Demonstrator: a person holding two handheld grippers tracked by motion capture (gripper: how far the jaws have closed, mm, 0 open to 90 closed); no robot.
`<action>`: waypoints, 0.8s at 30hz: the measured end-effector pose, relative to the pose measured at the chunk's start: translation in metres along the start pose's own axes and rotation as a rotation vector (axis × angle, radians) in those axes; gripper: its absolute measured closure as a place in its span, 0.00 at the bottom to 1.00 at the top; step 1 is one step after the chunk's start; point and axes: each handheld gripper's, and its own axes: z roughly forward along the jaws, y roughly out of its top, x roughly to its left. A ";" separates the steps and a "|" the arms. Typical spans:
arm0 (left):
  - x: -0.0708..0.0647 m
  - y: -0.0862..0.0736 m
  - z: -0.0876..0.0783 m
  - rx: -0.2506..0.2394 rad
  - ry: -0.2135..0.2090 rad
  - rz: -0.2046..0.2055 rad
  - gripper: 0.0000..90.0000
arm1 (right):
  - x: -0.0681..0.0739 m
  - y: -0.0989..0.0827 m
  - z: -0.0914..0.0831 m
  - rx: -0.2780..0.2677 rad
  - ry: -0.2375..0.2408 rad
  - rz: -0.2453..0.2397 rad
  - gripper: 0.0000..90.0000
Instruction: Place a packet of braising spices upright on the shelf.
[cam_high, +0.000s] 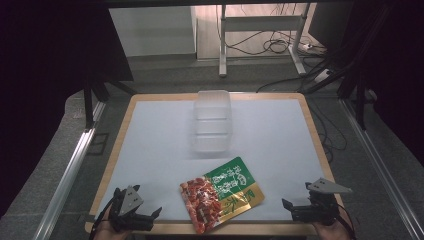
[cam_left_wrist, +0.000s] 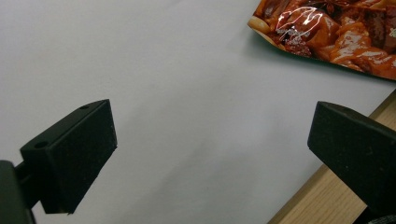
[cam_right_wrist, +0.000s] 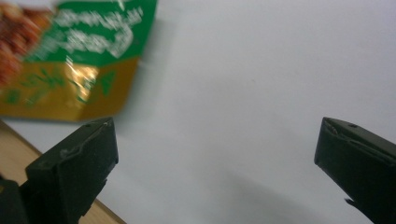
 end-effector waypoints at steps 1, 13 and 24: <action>0.001 0.000 0.000 -0.004 -0.003 -0.005 0.01 | -0.003 0.000 0.000 -0.015 0.026 0.023 0.00; 0.004 -0.002 -0.003 -0.030 -0.034 -0.020 0.01 | -0.002 -0.003 0.007 0.026 0.031 0.006 0.00; 0.009 -0.004 -0.006 -0.076 -0.108 -0.041 0.01 | 0.000 -0.002 0.010 0.036 0.026 -0.020 0.00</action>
